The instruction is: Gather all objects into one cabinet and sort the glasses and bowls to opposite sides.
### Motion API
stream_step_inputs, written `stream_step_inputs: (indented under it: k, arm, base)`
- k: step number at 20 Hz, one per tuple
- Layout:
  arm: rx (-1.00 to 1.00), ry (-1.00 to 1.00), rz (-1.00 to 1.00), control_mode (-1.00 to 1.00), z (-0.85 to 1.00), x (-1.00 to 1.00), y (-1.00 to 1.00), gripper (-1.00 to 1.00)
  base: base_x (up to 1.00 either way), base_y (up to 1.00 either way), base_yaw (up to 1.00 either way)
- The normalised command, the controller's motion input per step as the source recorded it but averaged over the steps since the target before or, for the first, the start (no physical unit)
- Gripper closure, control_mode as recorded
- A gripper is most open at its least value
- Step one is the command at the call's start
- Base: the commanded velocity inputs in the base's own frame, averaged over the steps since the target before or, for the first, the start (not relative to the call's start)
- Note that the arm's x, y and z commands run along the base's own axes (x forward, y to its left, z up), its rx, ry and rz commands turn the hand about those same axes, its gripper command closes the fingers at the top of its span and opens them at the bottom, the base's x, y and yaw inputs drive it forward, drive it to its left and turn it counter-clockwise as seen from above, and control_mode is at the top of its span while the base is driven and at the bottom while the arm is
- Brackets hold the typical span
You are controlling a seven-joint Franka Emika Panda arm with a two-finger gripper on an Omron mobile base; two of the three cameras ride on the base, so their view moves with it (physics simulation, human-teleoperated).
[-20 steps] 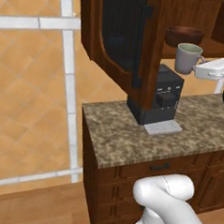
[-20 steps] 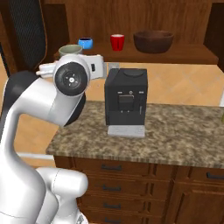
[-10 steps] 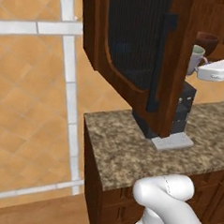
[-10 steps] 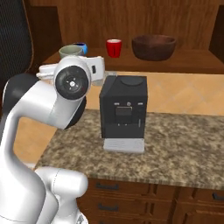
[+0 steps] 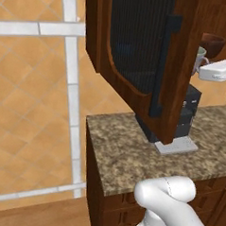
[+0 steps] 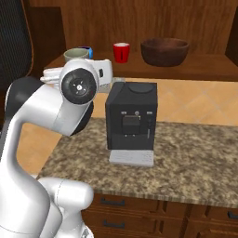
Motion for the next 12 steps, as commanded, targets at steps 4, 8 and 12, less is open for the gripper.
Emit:
stream_step_inputs:
  k: [4,8,12]
  arm:
    - [0.0,0.0,0.0,1.0,0.0,0.0,0.0,1.0]
    - [0.0,0.0,0.0,1.0,0.0,0.0,0.0,1.0]
    - [0.0,0.0,0.0,1.0,0.0,0.0,0.0,1.0]
  base:
    - [0.0,0.0,0.0]
    - [0.0,0.0,0.0]
    - [0.0,0.1,0.0]
